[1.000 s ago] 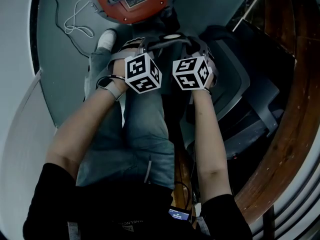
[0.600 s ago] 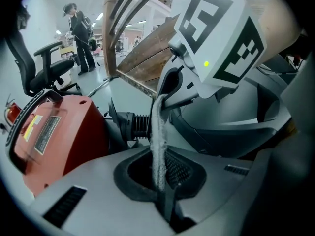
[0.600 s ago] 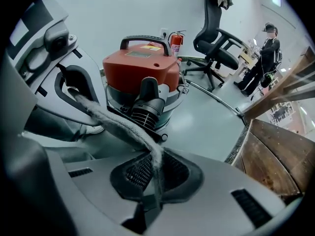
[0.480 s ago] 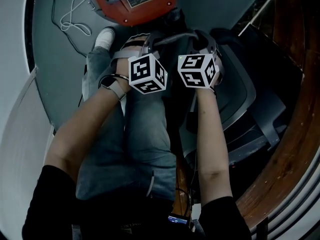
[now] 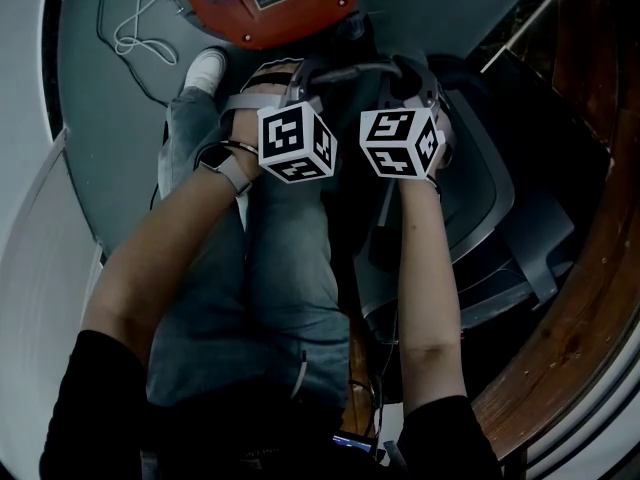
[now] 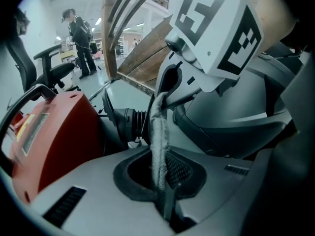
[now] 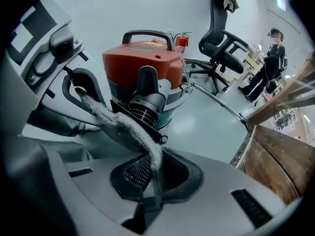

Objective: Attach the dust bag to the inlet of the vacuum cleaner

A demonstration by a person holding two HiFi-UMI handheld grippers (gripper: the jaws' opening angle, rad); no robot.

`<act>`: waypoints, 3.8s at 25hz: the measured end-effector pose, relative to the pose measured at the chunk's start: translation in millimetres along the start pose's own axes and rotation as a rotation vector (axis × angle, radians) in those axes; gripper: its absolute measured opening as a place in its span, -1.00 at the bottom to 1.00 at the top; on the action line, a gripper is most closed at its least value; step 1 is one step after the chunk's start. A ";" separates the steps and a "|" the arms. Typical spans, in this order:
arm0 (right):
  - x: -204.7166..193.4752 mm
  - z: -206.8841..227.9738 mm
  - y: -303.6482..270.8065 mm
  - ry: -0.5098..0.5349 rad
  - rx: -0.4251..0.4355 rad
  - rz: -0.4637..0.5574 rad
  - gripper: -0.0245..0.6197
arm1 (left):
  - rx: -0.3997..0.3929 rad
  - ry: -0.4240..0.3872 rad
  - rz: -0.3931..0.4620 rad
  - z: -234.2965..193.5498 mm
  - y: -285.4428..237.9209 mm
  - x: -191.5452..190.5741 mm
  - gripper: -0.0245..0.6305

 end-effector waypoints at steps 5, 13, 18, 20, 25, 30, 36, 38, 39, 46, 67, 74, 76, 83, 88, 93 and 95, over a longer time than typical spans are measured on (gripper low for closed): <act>-1.7 -0.4 -8.1 0.034 0.031 -0.006 -0.80 | -0.005 0.043 -0.011 -0.8 -7.8 -3.1 -0.85; 6.9 7.8 -21.0 0.068 0.033 -0.003 -0.79 | -0.062 0.143 -0.006 9.8 -19.4 -8.5 -0.85; 16.0 11.1 -26.0 0.098 0.041 -0.006 -0.80 | -0.033 0.139 -0.012 13.4 -11.3 -4.6 -0.85; 11.8 10.7 -26.7 0.052 0.049 0.004 -0.80 | 0.012 0.129 -0.002 10.1 -3.5 -1.5 -0.85; 1.1 0.1 -30.3 -0.051 0.044 -0.012 -0.80 | 0.041 0.113 0.004 -13.7 -0.4 0.6 -0.85; 11.5 7.0 -23.9 0.051 0.014 -0.034 -0.80 | -0.008 0.234 -0.005 -12.6 -17.4 -9.7 -0.85; 37.6 13.3 -22.8 0.282 0.018 -0.044 -0.80 | -0.065 0.287 -0.030 8.1 -22.1 -8.6 -0.85; 35.1 14.2 -30.5 0.253 0.063 -0.045 -0.80 | -0.046 0.279 -0.024 7.6 -13.2 -6.1 -0.85; 32.6 14.5 -33.8 0.233 0.083 -0.044 -0.80 | -0.040 0.275 -0.015 5.2 -8.7 -5.4 -0.85; 13.6 7.9 -35.1 0.131 0.121 -0.034 -0.80 | -0.070 0.302 -0.001 -20.0 -11.5 -12.1 -0.85; 20.3 10.4 -41.7 0.157 0.273 -0.121 -0.80 | -0.081 0.293 0.004 -28.3 4.7 -10.4 -0.85; 27.5 12.1 -17.5 0.219 0.174 -0.123 -0.80 | -0.106 0.535 -0.012 -32.7 -12.6 -18.9 -0.85; 33.7 13.3 -18.1 0.255 0.196 -0.150 -0.80 | -0.131 0.599 -0.032 -34.1 -17.3 -19.0 -0.85; 32.2 20.9 -8.2 0.298 0.328 -0.167 -0.73 | -0.203 0.434 -0.065 -20.4 4.6 -22.7 -0.70; 29.8 25.9 33.9 0.322 0.333 -0.110 -0.65 | -0.156 0.349 -0.072 -20.0 40.7 -17.0 -0.62; 47.6 32.1 58.4 0.403 0.273 -0.003 -0.65 | -0.056 0.307 0.019 -28.4 65.2 10.9 -0.62; 49.2 30.2 53.5 0.469 0.267 -0.010 -0.65 | -0.032 0.288 0.038 -31.0 62.8 18.9 -0.62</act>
Point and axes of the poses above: the fingertips, and each gripper's own axes: y backward along the fingers, z to its right, x out of its top, the point moved 7 cm from there along y, backward along the fingers, and after that the axes turned 7 degrees about y, right-handed, at the moved point
